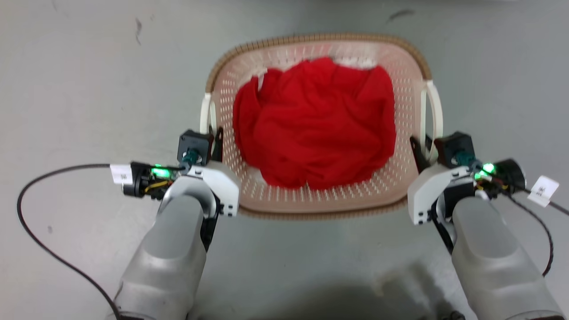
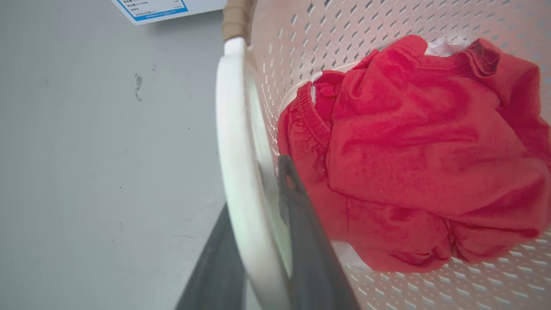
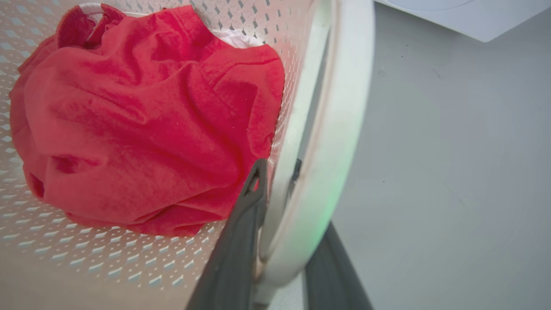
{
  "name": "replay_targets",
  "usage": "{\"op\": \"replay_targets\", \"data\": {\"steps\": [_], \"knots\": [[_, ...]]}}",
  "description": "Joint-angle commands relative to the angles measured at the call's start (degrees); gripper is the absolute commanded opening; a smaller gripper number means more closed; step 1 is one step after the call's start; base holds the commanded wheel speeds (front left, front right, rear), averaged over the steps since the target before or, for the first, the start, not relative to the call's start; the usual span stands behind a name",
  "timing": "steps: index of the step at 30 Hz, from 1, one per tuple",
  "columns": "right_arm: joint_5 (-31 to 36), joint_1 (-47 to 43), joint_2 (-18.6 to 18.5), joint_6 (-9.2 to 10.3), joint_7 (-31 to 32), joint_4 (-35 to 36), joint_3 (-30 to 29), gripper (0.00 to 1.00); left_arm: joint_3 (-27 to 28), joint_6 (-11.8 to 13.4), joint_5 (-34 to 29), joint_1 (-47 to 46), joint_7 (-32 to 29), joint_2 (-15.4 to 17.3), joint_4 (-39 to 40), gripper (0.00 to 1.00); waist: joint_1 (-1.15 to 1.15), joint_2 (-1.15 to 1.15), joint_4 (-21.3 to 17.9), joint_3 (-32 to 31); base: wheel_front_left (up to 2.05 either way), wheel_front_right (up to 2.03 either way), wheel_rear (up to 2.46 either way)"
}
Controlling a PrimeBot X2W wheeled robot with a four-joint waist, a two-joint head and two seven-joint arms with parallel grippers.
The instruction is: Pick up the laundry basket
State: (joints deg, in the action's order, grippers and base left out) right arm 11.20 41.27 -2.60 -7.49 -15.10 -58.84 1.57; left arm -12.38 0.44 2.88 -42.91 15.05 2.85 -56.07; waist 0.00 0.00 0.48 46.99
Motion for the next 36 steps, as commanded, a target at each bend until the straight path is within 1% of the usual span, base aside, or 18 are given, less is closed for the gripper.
{"op": "replay_targets", "data": {"steps": [1, 10, 11, 19, 27, 33, 36], "knots": [[-0.2, -1.1, -0.5, 0.00, -0.1, -1.0, 0.3, 0.00, 0.0, -0.4, 0.0, 0.8, 0.2, 0.5, -0.4, 0.00, 0.00, 0.00, 0.0, -3.0, 0.00, 0.00, 0.00], [-3.7, -4.0, -0.6, 0.01, -0.1, -7.7, 3.9, 0.00, -0.6, -2.0, 1.4, 5.2, 0.3, 0.5, -5.4, 0.00, 0.00, 0.00, 0.0, -14.5, 0.00, 0.00, 0.00], [-3.7, -4.0, -0.6, 0.01, -0.1, -7.7, 3.9, 0.00, -0.6, -2.0, 1.4, 5.2, 0.3, 0.5, -5.4, 0.00, 0.00, 0.00, 0.0, -14.5, 0.00, 0.00, 0.00], [-9.2, -6.2, -0.6, 0.01, 0.6, -12.7, 8.9, 0.00, -1.1, -2.9, 2.1, 9.1, 0.3, 0.5, -9.2, 0.00, 0.00, 0.00, -0.4, -24.4, 0.00, 0.00, 0.00], [-14.9, -9.7, -0.6, 0.01, 4.1, -13.8, 16.0, 0.00, -2.4, -4.4, 2.8, 12.1, 0.2, 0.4, -14.7, 0.00, 0.00, 0.00, -0.8, -32.4, 0.00, 0.00, 0.00], [-20.0, -13.2, -0.6, -0.02, 8.3, -13.3, 22.1, 0.00, -3.5, -4.9, 2.9, 13.6, 0.0, 0.4, -16.6, 0.00, 0.00, 0.00, -1.6, -37.5, 0.00, 0.00, 0.00], [-22.0, -14.8, -0.5, -0.07, 10.1, -12.9, 25.0, 0.00, -4.2, -5.4, 3.0, 15.0, -1.4, 0.3, -17.1, 0.00, 0.00, 0.00, -2.0, -39.9, 0.00, 0.00, 0.00]]}}
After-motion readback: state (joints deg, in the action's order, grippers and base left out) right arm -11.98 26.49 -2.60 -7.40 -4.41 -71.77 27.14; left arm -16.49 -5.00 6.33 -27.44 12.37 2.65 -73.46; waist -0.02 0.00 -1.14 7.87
